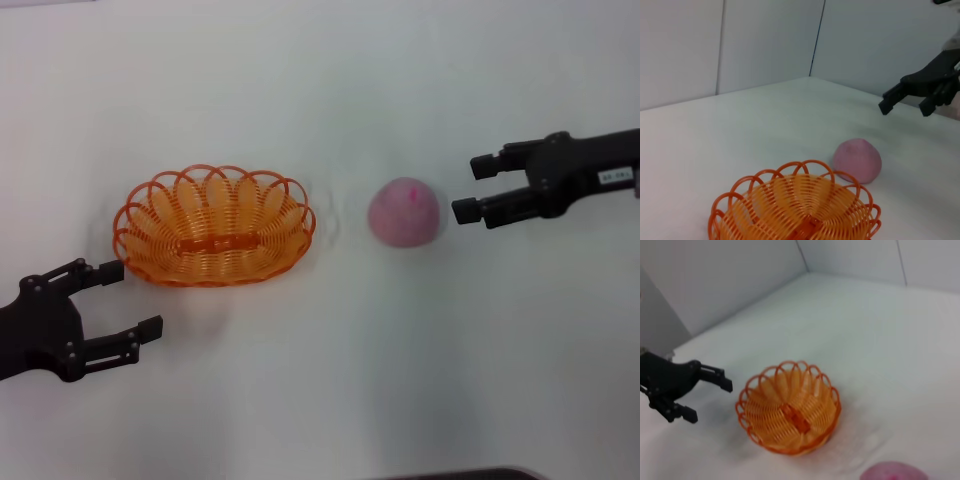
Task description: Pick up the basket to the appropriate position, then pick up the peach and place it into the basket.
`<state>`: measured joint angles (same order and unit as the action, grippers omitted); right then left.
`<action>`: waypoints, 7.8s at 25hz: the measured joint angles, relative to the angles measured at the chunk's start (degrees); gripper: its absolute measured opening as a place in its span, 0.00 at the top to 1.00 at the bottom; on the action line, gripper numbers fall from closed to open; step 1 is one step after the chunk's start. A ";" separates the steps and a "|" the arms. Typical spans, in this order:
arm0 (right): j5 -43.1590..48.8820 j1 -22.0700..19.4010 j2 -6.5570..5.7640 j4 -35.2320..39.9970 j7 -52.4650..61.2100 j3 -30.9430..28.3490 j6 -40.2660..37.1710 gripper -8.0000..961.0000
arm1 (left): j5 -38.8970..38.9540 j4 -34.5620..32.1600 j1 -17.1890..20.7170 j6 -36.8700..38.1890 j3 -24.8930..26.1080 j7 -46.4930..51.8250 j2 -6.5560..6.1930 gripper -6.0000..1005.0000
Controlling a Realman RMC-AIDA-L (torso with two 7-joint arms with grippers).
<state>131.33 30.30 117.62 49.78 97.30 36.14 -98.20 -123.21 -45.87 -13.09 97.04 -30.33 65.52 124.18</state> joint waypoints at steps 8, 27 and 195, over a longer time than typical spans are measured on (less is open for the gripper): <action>6.66 5.78 0.64 3.66 9.10 1.77 0.84 0.05 | -0.57 0.00 -0.08 -0.01 0.00 0.17 -0.08 0.13; 13.81 12.02 2.41 5.57 17.21 15.70 6.27 0.03 | -0.72 -0.01 -0.07 0.47 -0.05 0.91 -0.08 0.13; -22.76 -11.38 1.82 -9.81 -32.93 16.31 11.57 0.21 | -0.82 3.19 0.44 2.70 1.14 1.55 -0.07 0.13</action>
<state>108.57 18.92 119.44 39.97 64.37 52.45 -86.63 -124.03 -42.69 -12.66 99.74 -29.19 67.07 124.10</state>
